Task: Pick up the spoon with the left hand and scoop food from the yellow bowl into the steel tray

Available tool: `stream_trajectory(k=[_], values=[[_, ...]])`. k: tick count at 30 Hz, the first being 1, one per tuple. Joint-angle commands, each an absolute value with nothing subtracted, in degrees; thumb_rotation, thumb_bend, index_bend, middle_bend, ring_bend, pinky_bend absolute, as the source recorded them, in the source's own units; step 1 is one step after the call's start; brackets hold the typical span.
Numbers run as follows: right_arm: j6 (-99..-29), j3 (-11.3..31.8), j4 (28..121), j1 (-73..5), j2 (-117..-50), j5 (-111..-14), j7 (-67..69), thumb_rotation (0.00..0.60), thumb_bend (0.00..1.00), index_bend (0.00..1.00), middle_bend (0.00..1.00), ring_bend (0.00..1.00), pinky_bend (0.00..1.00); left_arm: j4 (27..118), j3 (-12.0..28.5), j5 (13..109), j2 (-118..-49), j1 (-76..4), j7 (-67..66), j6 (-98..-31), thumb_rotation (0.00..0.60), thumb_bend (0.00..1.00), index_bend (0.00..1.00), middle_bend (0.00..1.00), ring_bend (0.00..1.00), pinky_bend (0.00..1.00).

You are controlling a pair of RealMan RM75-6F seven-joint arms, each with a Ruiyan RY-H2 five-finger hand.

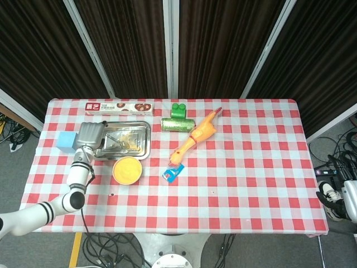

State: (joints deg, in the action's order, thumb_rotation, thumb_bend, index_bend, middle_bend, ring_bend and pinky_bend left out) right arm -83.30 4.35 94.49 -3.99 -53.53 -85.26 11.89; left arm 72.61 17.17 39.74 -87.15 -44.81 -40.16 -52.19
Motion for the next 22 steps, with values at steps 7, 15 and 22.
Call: stream_trajectory(k=[7,15,22], values=[[-81.7,3.8,93.6,-4.8,-53.7,-86.1,13.7,0.6,0.16,0.0,0.09,0.0,0.04,81.7,10.1,60.5,-76.1,-30.9,-23.2,-68.8,0.6,0.34,0.35,0.49,0.37,0.44],[-81.5,3.2,92.7,-4.9,-55.4,-86.4,12.9,0.6,0.16,0.0,0.08,0.0,0.04,81.8,2.7,72.5,-72.8,-19.3,-14.2,-82.8,0.6,0.23,0.3,0.33,0.24,0.3],[-83.0,3.1,91.8,-4.4,-57.4,-86.9,12.0,0.6,0.16,0.0,0.08,0.0,0.03,86.7,-0.2,73.4,-70.5,-12.2,-15.7,-88.7,0.6,0.23,0.3,0.33,0.24,0.3]])
